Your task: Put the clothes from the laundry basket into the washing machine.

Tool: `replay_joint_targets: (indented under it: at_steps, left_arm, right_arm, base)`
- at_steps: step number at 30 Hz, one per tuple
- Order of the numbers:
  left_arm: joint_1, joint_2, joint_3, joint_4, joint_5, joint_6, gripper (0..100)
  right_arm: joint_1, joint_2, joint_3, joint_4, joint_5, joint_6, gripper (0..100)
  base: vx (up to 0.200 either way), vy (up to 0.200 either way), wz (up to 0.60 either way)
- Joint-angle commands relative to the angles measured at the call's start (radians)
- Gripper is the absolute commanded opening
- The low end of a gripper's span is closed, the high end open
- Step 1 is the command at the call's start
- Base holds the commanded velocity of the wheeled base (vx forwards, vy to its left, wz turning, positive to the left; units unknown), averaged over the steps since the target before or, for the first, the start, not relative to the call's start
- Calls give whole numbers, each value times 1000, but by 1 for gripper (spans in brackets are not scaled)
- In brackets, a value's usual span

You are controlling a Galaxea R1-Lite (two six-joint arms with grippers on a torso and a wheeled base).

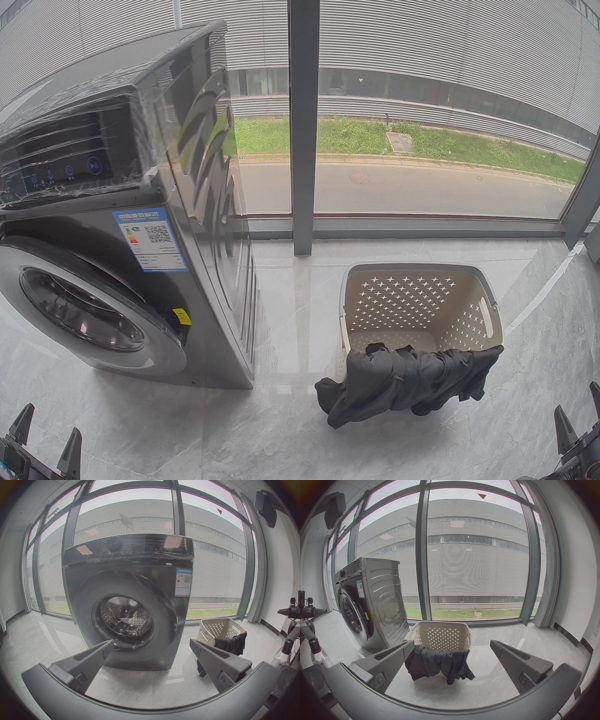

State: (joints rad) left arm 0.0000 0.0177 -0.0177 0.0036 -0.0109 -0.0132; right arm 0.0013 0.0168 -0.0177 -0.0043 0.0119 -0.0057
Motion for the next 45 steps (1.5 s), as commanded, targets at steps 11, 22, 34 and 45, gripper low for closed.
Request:
replay_joint_targets:
  at_steps: [11, 22, 34, 45]
  left_arm:
    - [0, -16, 16, -1, -1, -1, 100]
    - [2, -16, 16, -1, -1, 1, 100]
    - [0, -16, 16, 1, -1, -2, 100]
    - [0, -16, 16, 1, -1, 1, 100]
  right_arm:
    - [0, -1, 18, 0, 0, 0, 100]
    - [0, -1, 18, 0, 0, 0, 100]
    - [0, -1, 18, 0, 0, 0, 100]
    - [0, -1, 18, 0, 0, 0, 100]
  base:
    - [0, 200, 0]
    - [0, 145, 0]
    - [-50, 0, 0]
    - [-182, 0, 0]
